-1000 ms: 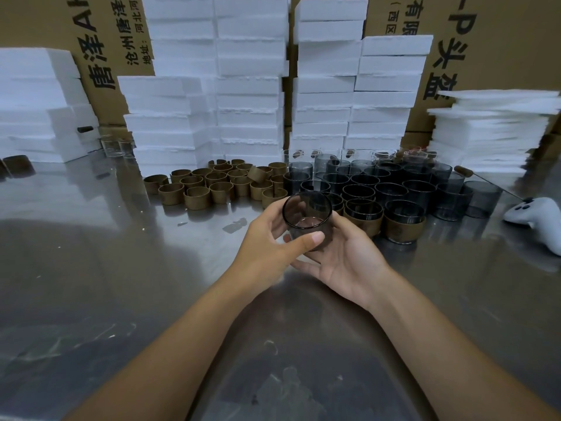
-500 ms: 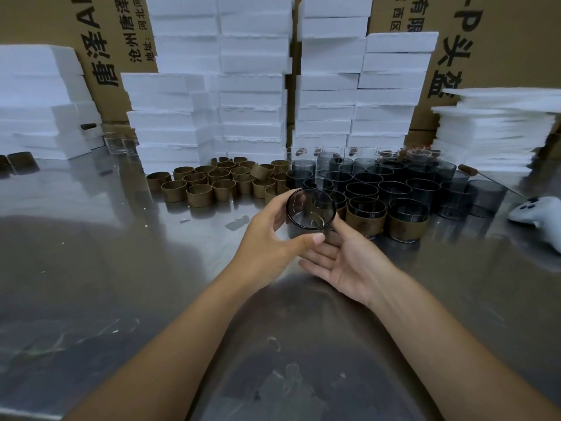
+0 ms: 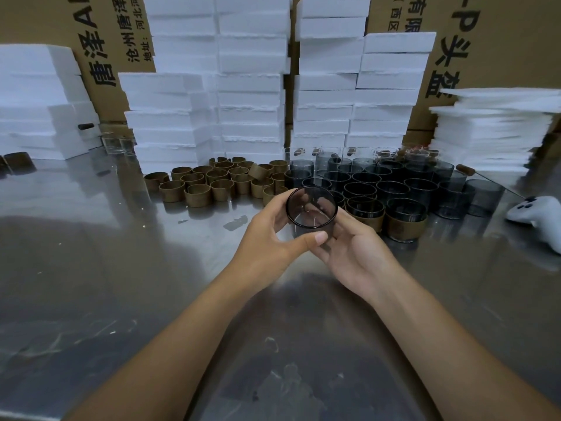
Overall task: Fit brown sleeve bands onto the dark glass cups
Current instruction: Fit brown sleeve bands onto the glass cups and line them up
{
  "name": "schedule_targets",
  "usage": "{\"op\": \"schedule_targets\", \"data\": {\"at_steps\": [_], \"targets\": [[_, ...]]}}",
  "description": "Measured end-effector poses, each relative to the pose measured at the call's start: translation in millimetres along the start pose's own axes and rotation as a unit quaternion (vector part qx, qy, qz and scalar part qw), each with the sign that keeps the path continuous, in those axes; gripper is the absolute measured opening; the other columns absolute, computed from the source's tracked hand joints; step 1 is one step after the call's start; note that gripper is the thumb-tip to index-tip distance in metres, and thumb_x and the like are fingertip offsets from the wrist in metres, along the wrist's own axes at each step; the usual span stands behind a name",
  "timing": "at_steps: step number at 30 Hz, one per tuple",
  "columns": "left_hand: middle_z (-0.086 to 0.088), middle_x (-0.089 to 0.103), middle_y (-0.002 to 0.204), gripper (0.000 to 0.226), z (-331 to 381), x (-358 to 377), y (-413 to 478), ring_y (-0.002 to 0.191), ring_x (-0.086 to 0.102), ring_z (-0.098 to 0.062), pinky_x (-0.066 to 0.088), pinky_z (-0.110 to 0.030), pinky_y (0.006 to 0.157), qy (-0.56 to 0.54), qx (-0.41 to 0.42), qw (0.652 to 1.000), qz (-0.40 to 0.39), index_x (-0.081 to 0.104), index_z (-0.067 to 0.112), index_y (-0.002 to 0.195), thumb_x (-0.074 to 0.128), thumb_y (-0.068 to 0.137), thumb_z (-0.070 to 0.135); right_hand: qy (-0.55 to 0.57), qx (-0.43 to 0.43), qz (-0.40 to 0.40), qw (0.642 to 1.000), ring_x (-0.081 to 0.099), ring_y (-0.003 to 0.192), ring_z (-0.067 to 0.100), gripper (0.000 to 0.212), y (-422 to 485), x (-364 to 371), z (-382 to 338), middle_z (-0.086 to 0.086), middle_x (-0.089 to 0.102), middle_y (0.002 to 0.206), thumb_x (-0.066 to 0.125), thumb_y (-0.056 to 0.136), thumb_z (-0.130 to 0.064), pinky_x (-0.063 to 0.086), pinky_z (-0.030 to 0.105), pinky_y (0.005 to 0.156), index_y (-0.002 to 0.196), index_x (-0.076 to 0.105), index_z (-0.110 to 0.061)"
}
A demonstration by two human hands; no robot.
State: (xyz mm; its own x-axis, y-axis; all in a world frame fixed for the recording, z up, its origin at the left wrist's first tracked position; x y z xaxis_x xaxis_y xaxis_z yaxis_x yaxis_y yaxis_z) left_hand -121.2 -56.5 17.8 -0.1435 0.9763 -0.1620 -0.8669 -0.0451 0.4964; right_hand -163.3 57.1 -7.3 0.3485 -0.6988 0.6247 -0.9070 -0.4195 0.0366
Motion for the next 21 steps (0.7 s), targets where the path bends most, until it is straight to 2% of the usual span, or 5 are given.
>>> {"op": "schedule_targets", "data": {"at_steps": [5, 9, 13, 16, 21], "targets": [[0.017, 0.065, 0.110, 0.050, 4, 0, -1, 0.106, 0.058, 0.010, 0.043, -0.007, 0.085, -0.016, -0.008, 1.000, 0.002, 0.054, 0.024, 0.117, 0.075, 0.076, 0.005, 0.015, 0.028, -0.023, 0.999, 0.072, 0.083, 0.013, 0.030, 0, 5, 3, 0.002, 0.075, 0.094, 0.038, 0.100, -0.030, 0.055, 0.031, 0.075, 0.106, 0.064, -0.017], [0.016, 0.064, 0.112, 0.055, 7, 2, -3, 0.107, 0.058, 0.007, 0.050, -0.024, 0.079, -0.022, -0.011, 1.000, 0.008, 0.053, 0.023, 0.123, 0.073, 0.073, 0.025, 0.008, 0.046, -0.045, 0.998, 0.071, 0.096, 0.015, 0.038, -3, 10, 5, 0.004, 0.072, 0.110, 0.034, 0.101, -0.038, 0.050, 0.041, 0.092, 0.118, 0.061, -0.017], [0.019, 0.063, 0.115, 0.061, 9, 3, -5, 0.113, 0.056, 0.005, 0.048, -0.011, 0.085, -0.018, -0.012, 1.000, 0.001, 0.051, 0.025, 0.126, 0.068, 0.068, 0.038, 0.008, 0.060, -0.058, 0.997, 0.061, 0.116, 0.020, 0.047, -7, 13, 7, 0.007, 0.065, 0.126, 0.034, 0.099, -0.042, 0.050, 0.043, 0.090, 0.134, 0.053, -0.017], [0.017, 0.062, 0.118, 0.057, 8, 4, -5, 0.113, 0.056, 0.004, 0.044, -0.011, 0.090, -0.019, -0.017, 1.000, -0.004, 0.050, 0.025, 0.126, 0.069, 0.072, 0.032, 0.003, 0.068, -0.060, 0.996, 0.061, 0.116, 0.020, 0.049, -9, 14, 8, 0.007, 0.066, 0.125, 0.034, 0.098, -0.045, 0.050, 0.043, 0.088, 0.136, 0.052, -0.018], [0.025, 0.064, 0.109, 0.046, 8, 3, -5, 0.106, 0.058, 0.007, 0.043, -0.007, 0.077, -0.021, -0.014, 1.000, -0.001, 0.050, 0.032, 0.121, 0.069, 0.083, 0.016, -0.020, 0.103, -0.066, 0.992, 0.057, 0.123, 0.023, 0.059, -9, 14, 15, 0.006, 0.062, 0.131, 0.030, 0.097, -0.055, 0.044, 0.046, 0.100, 0.135, 0.054, -0.017]]}}
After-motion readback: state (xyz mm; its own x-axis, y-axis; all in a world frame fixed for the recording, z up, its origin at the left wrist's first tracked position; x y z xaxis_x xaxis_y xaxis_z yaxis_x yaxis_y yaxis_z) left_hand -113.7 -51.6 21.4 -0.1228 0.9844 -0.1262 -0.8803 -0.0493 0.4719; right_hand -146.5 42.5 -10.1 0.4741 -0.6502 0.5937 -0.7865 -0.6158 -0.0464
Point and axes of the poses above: each hand's wrist, its own y-axis towards the middle knuckle, its own x-axis out of the palm, z = x × y, the point moved 6 cm from there along y, towards the middle knuckle
